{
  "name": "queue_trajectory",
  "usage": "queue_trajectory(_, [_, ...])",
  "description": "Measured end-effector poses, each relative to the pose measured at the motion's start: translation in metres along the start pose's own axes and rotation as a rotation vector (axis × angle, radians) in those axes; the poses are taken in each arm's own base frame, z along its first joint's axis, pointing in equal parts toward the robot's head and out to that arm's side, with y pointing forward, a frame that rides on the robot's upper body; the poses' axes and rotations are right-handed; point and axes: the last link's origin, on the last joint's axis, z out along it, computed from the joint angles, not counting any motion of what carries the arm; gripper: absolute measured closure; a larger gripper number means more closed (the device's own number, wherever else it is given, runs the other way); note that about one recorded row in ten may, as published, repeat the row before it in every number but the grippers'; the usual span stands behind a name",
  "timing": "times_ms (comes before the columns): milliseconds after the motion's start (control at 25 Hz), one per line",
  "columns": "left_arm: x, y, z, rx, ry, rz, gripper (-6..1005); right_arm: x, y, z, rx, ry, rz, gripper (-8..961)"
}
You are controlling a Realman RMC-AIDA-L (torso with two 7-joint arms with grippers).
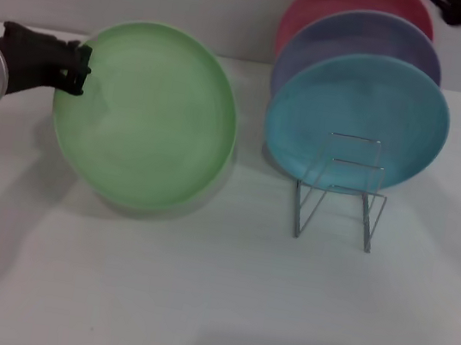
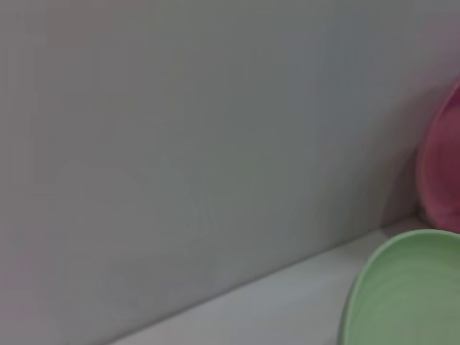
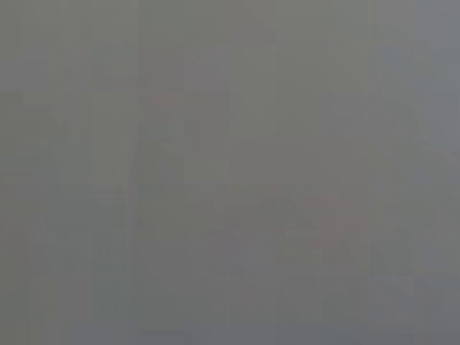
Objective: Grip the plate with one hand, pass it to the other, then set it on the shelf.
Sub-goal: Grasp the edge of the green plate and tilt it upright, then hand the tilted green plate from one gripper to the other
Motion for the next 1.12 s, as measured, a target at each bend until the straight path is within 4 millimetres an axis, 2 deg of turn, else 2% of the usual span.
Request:
queue_trajectory(80, [0.005, 0.000, -0.003, 0.010, 0.028, 0.013, 952, -0.017, -0.006, 0.021, -0.011, 0.096, -0.040, 106])
queue_trajectory(120, [0.007, 0.000, -0.004, 0.014, 0.041, 0.020, 952, -0.032, -0.011, 0.038, -0.018, 0.161, -0.069, 106])
queue_trajectory(160, [0.009, 0.000, -0.005, 0.017, 0.051, 0.023, 952, -0.032, -0.011, 0.038, -0.018, 0.161, -0.069, 106])
queue_trajectory(280, [0.011, 0.000, -0.008, 0.021, 0.064, 0.028, 951, -0.042, -0.009, 0.064, -0.054, 0.293, 0.003, 107])
queue_trajectory(480, [0.015, 0.003, -0.008, 0.017, 0.083, 0.041, 950, -0.019, 0.014, 0.082, -0.111, 0.601, 0.228, 109])
queue_trajectory(600, [0.017, 0.006, -0.009, 0.012, 0.094, 0.053, 949, -0.009, 0.029, 0.086, -0.180, 0.716, 0.272, 110])
queue_trajectory(720, [0.019, 0.009, -0.010, 0.008, 0.106, 0.059, 948, 0.000, 0.035, 0.086, -0.181, 0.776, 0.261, 110])
queue_trajectory(1120, [0.017, 0.010, -0.018, 0.022, 0.127, 0.055, 946, 0.011, 0.040, 0.095, -0.137, 0.822, 0.194, 111])
